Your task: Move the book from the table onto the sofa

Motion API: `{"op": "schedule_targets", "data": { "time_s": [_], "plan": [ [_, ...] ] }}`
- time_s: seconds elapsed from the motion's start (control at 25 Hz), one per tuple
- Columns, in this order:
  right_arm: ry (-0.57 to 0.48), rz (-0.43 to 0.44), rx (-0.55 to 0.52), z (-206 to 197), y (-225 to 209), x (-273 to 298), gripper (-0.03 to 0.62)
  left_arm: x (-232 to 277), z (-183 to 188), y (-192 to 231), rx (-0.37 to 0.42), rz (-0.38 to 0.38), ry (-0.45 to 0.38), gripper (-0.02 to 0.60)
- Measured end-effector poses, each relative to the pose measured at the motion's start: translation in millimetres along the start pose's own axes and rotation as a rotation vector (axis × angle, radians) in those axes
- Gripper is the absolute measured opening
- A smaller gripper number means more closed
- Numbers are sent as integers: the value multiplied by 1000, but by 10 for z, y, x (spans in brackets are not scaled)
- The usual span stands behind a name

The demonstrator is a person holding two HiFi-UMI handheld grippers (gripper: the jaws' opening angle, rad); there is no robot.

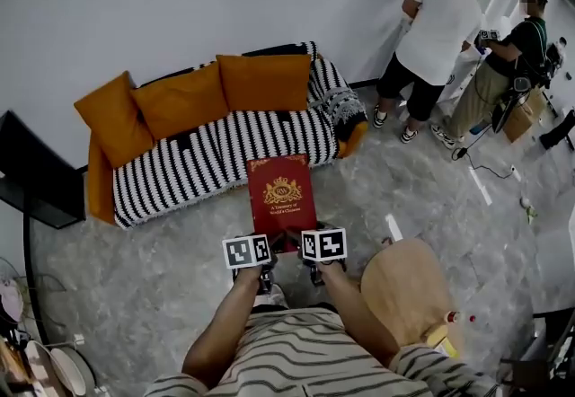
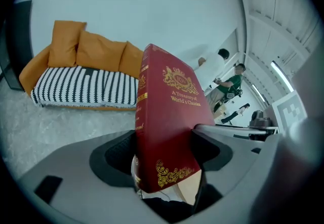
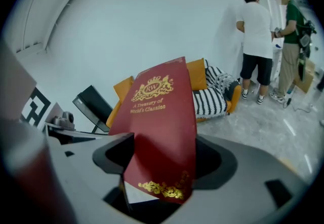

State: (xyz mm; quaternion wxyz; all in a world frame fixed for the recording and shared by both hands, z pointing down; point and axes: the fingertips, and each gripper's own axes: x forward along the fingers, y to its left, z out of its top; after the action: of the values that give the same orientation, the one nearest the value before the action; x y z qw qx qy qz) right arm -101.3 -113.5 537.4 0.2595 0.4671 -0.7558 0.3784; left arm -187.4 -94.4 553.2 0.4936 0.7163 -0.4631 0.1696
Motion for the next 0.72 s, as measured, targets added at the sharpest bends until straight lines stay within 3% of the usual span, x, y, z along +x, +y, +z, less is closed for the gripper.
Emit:
{"op": "schedule_targets", "data": {
  "time_s": [0.72],
  "plan": [
    [30, 60, -101, 677, 476, 734, 360, -31, 751, 679, -88, 44, -89, 347]
  ]
}}
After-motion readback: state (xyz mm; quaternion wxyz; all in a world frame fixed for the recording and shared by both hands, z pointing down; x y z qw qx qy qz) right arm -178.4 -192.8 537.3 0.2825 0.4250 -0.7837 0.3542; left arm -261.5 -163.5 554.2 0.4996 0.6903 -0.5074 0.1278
